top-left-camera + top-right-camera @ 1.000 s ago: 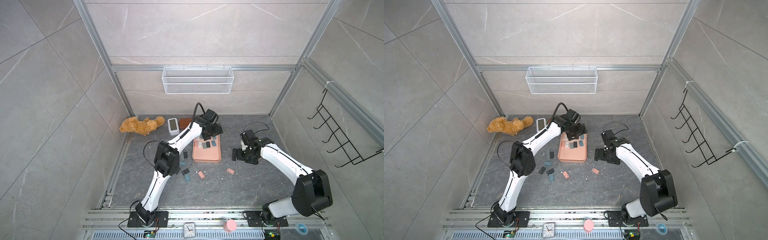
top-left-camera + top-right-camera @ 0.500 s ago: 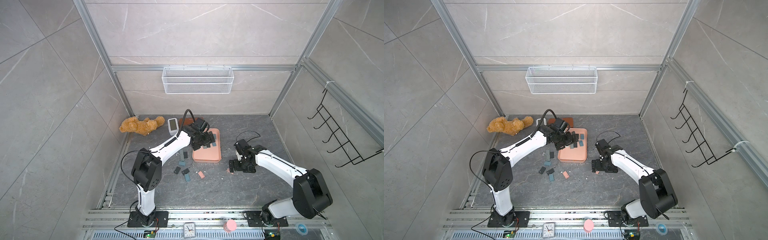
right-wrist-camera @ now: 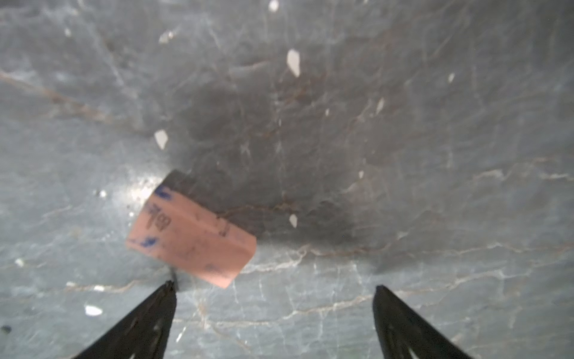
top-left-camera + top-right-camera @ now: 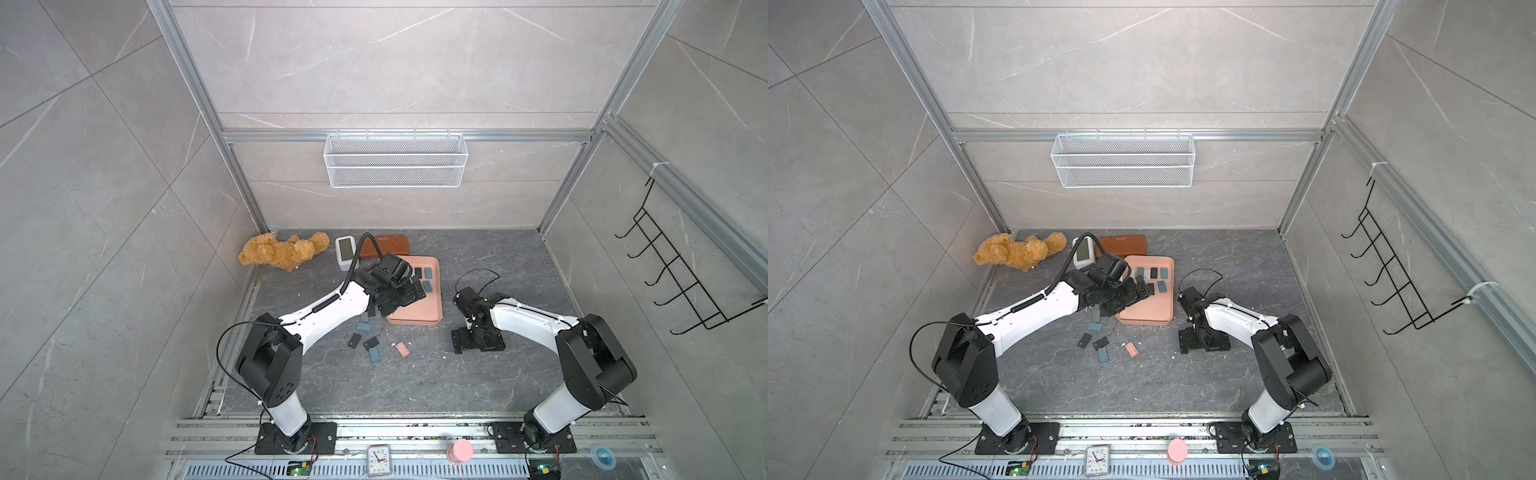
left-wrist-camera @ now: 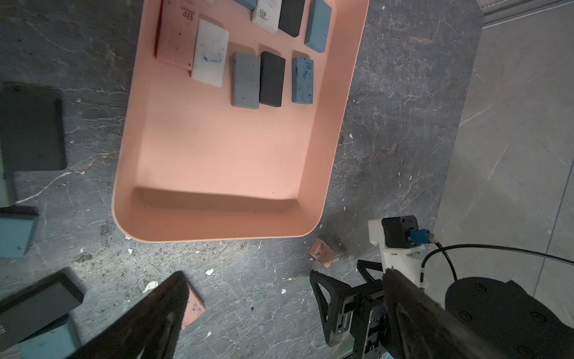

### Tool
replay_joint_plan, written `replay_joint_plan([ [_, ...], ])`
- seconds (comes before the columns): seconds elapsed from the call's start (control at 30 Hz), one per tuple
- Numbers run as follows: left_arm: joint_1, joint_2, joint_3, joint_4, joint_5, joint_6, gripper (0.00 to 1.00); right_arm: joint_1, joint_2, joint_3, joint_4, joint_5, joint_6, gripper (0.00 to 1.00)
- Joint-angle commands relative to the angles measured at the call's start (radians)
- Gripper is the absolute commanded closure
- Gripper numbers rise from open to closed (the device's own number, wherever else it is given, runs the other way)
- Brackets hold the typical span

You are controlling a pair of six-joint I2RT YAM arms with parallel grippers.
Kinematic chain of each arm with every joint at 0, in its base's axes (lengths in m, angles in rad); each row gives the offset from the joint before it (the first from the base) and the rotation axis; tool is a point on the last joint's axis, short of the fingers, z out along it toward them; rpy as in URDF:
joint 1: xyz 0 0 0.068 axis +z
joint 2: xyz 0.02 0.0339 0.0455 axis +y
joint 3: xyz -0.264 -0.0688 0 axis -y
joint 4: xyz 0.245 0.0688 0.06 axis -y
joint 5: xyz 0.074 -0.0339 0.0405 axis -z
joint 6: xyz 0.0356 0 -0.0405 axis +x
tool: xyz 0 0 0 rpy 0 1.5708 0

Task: Put the eraser in the storage box
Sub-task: Pick up the eraser from the center of the board.

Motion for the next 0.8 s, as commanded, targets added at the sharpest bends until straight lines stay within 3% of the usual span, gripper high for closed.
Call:
replay_joint_plan([
  [0.0,-0.006,-0.041,-0.005,0.037,-0.018,-0.022,0.01,-0.002,0.029,0.024,0.004,0.033,0.012,0.00],
  [0.37,-0.016,-0.040,0.009,0.023,-0.026,-0.020,0.01,-0.087,0.094,0.069,0.017,0.029,0.009,0.02],
  [0.5,-0.022,-0.028,0.021,0.022,-0.026,-0.021,0.01,-0.094,0.094,0.071,0.039,-0.031,-0.005,0.05],
  [0.67,-0.029,-0.010,0.041,0.015,-0.021,-0.017,0.01,-0.093,0.083,0.063,0.084,-0.111,0.004,0.12],
  [0.77,-0.034,-0.002,0.048,0.014,-0.020,-0.020,0.01,-0.093,0.087,0.060,0.091,-0.123,0.006,0.22],
])
